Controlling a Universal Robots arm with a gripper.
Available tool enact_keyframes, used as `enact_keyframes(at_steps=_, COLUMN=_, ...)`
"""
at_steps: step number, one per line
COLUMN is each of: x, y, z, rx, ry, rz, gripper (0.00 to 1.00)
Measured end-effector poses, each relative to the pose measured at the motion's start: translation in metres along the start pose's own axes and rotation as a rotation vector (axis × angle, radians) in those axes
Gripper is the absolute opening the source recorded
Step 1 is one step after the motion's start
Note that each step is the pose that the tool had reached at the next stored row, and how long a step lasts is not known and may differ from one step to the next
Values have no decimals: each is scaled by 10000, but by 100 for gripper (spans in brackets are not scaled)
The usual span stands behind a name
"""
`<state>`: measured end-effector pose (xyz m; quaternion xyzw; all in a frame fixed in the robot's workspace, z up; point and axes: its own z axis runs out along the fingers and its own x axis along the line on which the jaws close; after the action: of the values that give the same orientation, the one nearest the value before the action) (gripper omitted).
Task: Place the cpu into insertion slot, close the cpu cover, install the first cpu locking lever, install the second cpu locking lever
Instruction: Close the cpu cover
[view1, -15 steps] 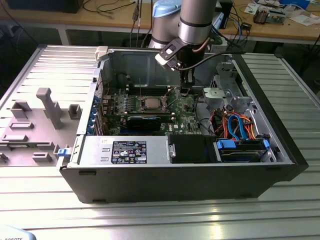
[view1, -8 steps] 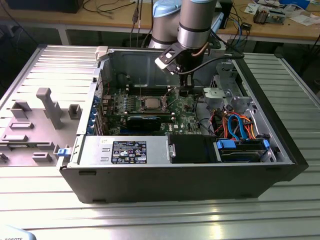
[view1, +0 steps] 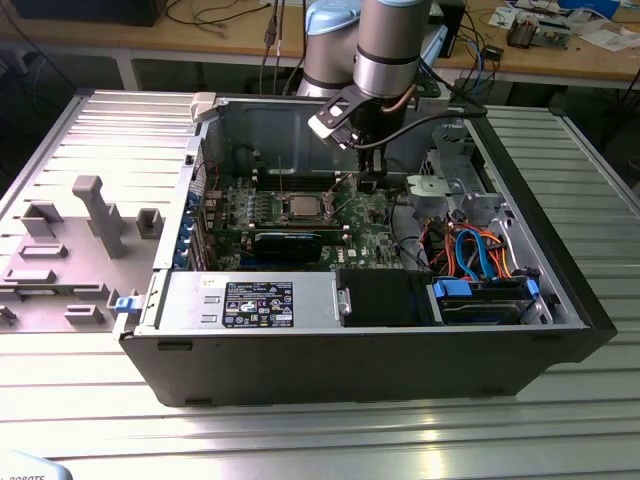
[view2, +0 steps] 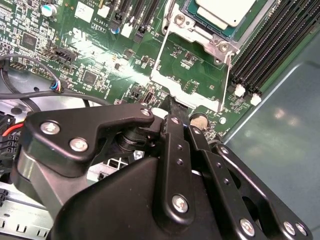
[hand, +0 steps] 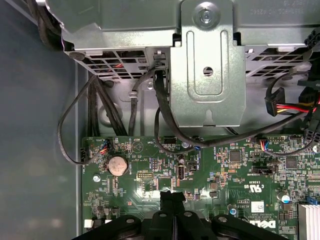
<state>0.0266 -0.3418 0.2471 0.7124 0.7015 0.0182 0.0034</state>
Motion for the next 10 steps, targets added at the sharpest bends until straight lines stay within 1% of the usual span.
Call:
enact_keyframes(at_steps=3, x=0, y=-12, z=10, rx=0, ry=1, rz=-1, gripper=11)
enact_keyframes(at_steps=10, x=-1, y=-36, z=12, rx=0, ry=1, rz=-2, gripper=11)
